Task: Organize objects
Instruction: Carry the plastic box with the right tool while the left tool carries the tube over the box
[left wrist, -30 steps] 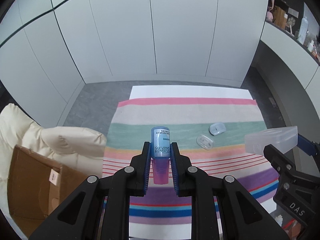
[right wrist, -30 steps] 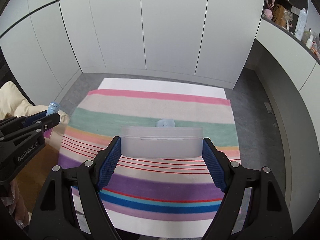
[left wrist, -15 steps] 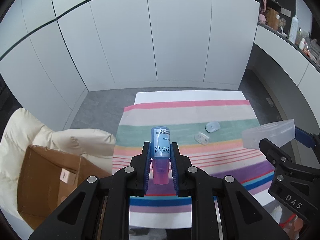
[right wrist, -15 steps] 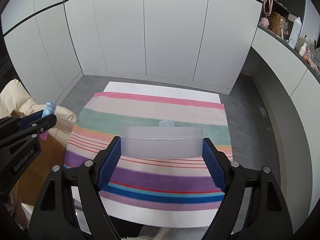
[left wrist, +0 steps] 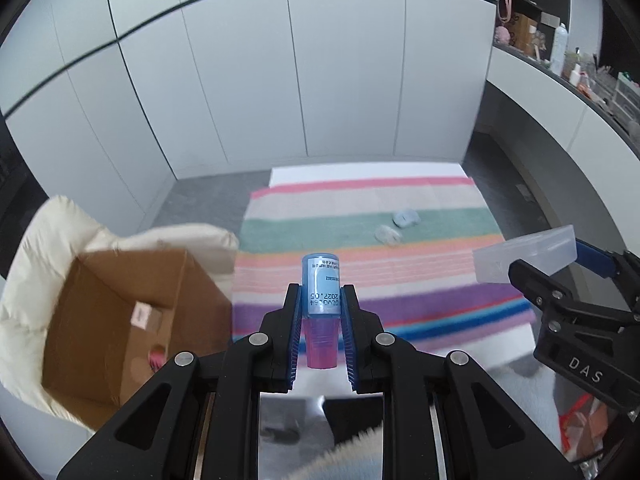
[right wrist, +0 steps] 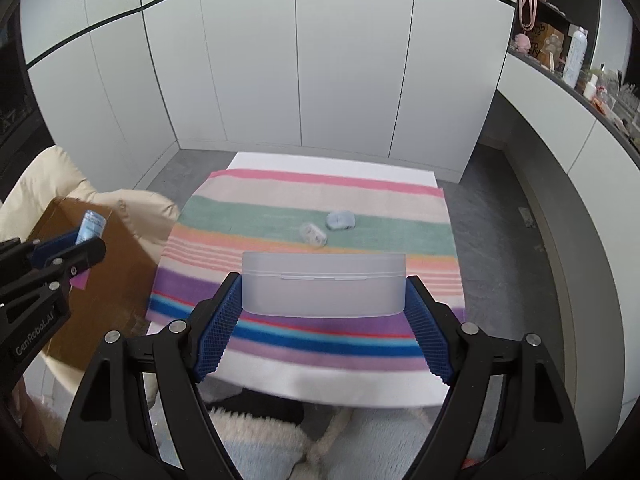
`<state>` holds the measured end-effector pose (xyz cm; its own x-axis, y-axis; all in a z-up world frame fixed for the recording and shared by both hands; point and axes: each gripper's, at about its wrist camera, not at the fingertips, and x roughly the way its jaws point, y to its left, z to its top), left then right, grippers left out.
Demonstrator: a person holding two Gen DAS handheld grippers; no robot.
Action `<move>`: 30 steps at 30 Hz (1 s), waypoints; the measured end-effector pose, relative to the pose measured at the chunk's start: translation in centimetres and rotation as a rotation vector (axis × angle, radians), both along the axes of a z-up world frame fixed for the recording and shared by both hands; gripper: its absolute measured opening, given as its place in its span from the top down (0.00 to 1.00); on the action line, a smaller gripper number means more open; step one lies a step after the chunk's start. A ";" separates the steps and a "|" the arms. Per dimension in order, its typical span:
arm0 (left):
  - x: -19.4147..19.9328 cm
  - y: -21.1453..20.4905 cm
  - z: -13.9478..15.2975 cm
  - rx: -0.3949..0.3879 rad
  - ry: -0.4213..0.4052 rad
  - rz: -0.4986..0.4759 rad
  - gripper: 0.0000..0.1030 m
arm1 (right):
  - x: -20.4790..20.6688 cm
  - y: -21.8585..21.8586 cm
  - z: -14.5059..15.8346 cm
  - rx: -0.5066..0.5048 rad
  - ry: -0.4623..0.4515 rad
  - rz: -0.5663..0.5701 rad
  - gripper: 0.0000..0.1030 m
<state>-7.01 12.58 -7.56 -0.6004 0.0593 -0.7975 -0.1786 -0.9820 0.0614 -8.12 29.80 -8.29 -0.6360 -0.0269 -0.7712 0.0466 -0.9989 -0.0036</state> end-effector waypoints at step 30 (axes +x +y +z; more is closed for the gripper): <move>4.6 -3.9 0.0 0.029 -0.007 0.040 0.81 | 8.4 -0.8 0.5 0.026 -0.016 0.006 0.21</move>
<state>-2.42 8.70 -7.56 -0.5968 0.0589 -0.8002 -0.1396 -0.9897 0.0314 0.30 28.99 -7.78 -0.6234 -0.0104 -0.7818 0.0524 -0.9982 -0.0286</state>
